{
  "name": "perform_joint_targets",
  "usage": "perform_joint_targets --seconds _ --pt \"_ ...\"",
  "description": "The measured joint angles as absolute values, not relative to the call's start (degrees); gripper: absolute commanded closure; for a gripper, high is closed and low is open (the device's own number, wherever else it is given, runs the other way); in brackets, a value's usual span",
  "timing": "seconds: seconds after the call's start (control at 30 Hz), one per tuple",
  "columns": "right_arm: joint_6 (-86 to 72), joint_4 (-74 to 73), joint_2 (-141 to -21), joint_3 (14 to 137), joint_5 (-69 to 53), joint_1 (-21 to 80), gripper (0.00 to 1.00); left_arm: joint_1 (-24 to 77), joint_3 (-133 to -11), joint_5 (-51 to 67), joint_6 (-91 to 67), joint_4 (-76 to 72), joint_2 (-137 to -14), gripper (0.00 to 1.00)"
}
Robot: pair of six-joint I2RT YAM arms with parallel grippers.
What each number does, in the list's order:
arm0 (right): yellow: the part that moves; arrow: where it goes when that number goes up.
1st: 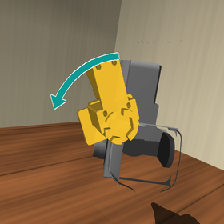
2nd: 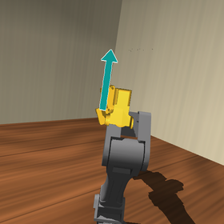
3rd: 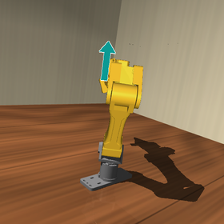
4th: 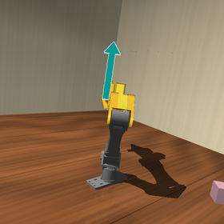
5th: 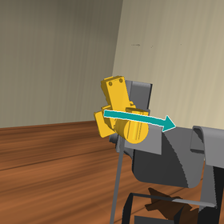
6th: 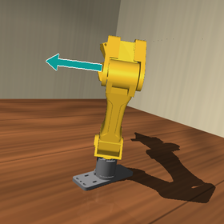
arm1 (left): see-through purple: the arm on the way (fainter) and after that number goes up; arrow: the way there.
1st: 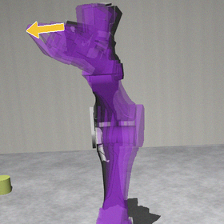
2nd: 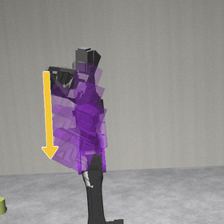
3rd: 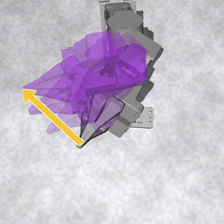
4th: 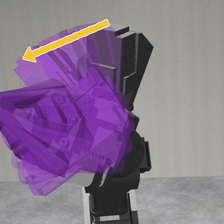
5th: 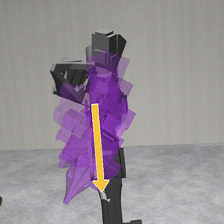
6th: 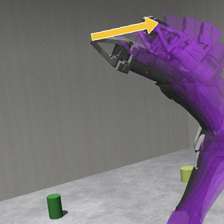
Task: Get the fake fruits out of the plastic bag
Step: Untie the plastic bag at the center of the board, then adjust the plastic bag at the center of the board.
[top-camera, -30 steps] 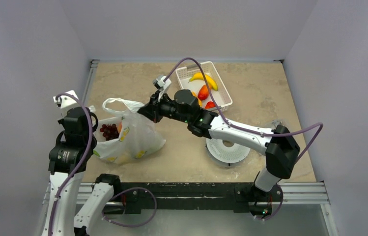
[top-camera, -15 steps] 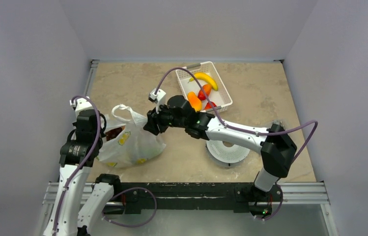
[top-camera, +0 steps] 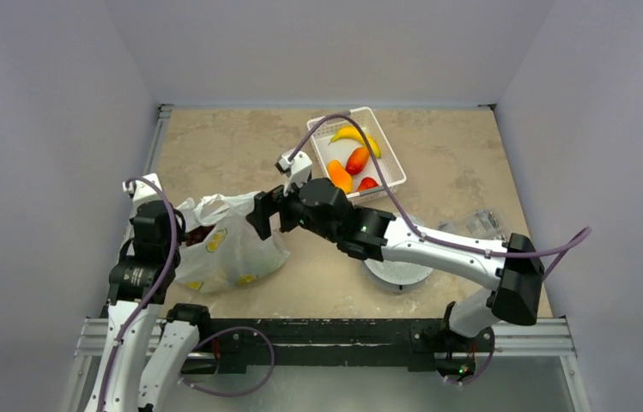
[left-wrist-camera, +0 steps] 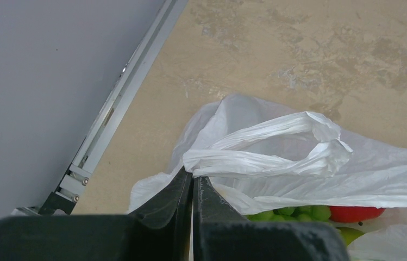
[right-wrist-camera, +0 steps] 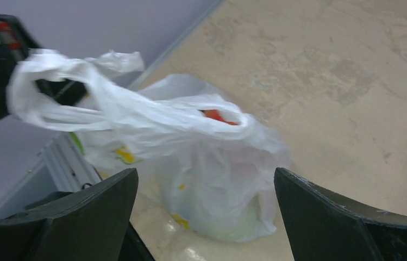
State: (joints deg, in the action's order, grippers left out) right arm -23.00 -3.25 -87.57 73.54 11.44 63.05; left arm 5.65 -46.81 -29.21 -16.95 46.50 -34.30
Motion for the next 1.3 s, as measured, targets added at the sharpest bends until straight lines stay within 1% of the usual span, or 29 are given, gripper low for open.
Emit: perform_joint_targets --seconds 0.1,0.2,0.4,0.6,0.83,1.0,1.03,1.07,1.1,1.13,1.17,1.2,1.23,1.27,1.3 --pt "-21.28 1.28 -86.5 73.73 15.14 68.12 0.01 5.65 -46.76 -28.88 -16.93 45.76 -33.06 1.0" --pt "-16.86 4.19 -88.16 74.96 15.53 71.02 0.01 5.65 -46.74 -28.75 -16.93 45.36 -32.91 1.0" --pt "-4.16 5.39 -95.42 82.32 11.92 70.37 0.01 5.65 -46.63 -28.75 -16.93 44.97 -32.58 1.0" --pt "6.96 8.84 -97.82 83.55 8.01 70.5 0.01 5.65 -46.17 -29.12 -16.93 44.58 -30.55 1.0" --pt "17.74 14.17 -98.8 83.61 10.63 72.23 0.01 5.65 -46.11 -30.28 -16.93 44.21 -29.06 1.0" --pt "22.55 12.38 -103.68 89.8 10.7 72.86 0.01 5.65 -46.04 -30.5 -16.93 44.18 -29.06 1.0" --pt "23.05 12.29 -104.66 90.5 10.61 72.86 0.03 5.65 -46.04 -30.52 -16.93 44.18 -29.06 1.0" --pt "23.31 12.08 -105.45 90.87 10.52 72.86 0.07 5.65 -46.04 -30.61 -16.93 44.18 -29.06 1.0" --pt "23.44 11.81 -106.15 91.07 10.55 72.86 0.13 5.65 -46.04 -30.72 -16.93 44.18 -29.06 1.0" --pt "23.42 11.57 -106.74 91.18 10.55 72.86 0.21 5.65 -46.04 -30.87 -16.93 44.18 -29.06 1.0" --pt "23.35 11.18 -107.39 91.18 10.55 72.86 0.35 5.65 -46.04 -31.0 -16.95 44.18 -29.06 1.0" --pt "23.16 10.79 -107.85 91.18 10.48 72.86 0.52 5.65 -46.04 -31.2 -16.95 44.18 -29.06 1.0" --pt "22.9 10.41 -108.29 91.18 10.44 72.86 0.72 5.65 -46.04 -31.38 -16.95 44.18 -29.06 1.0" --pt "22.52 10.22 -108.47 91.18 10.37 72.86 0.88 5.65 -46.04 -31.62 -16.95 44.18 -29.06 1.0" --pt "22.04 10.11 -108.47 91.18 10.33 72.86 1.0 5.65 -46.04 -31.88 -16.97 44.18 -29.08 1.0"
